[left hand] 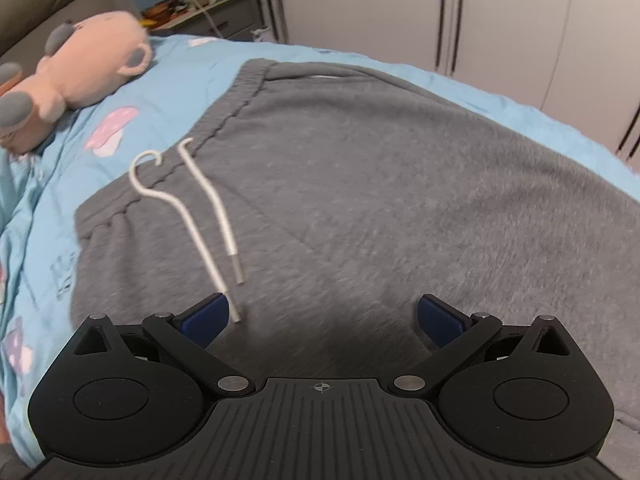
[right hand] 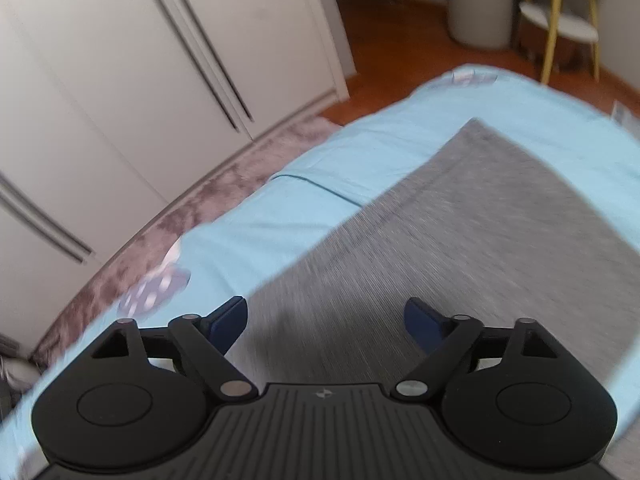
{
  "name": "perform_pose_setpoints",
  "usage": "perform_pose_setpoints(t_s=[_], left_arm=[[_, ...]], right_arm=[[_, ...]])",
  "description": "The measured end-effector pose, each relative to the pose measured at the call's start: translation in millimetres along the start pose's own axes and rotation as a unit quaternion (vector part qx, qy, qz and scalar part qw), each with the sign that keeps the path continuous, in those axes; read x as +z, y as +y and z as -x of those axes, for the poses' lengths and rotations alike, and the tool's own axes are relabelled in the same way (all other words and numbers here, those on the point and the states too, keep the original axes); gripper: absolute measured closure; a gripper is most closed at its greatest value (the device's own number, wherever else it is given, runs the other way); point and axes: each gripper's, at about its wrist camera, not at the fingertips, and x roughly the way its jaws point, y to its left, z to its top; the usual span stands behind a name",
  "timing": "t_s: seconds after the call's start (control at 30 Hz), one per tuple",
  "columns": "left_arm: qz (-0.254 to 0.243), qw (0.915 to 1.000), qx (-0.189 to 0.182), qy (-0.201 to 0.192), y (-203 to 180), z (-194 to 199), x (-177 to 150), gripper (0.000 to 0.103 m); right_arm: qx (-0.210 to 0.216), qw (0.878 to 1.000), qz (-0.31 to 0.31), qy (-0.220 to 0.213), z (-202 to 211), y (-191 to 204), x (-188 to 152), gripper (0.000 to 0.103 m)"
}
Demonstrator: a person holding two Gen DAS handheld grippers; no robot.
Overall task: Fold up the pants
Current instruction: 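Move the right tool to the grey pant leg cuffs and grasp them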
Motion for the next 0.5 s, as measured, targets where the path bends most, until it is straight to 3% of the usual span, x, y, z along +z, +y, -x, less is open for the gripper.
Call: perform_pose_setpoints(t_s=[0.07, 0.33, 0.43, 0.47, 0.5], left_arm=[[-0.026, 0.9997, 0.002, 0.004, -9.9, -6.7, -3.1, 0.0], [-0.073, 0.9972, -0.003, 0.013, -31.9, -17.6, -15.1, 0.0], [-0.068, 0.9977, -0.002, 0.009, -27.7, -13.1, -14.8, 0.0], [-0.063, 0.998, -0.002, 0.005, -25.5, -10.6, -14.4, 0.0], [-0.059, 0.9982, -0.007, 0.001, -23.2, -8.0, -14.3, 0.0]], right_arm=[[-0.014, 1.0, -0.023, 0.012, -22.6, 4.3, 14.7, 0.049], [-0.077, 0.996, -0.023, 0.04, -74.2, 14.2, 23.8, 0.051], [-0.12, 0.992, 0.031, 0.027, -75.7, 25.4, 17.3, 0.083], [-0.119, 0.992, 0.038, 0.018, -71.2, 24.2, 14.8, 0.095], [-0.101, 0.994, 0.032, 0.01, -64.4, 18.5, 12.6, 0.101]])
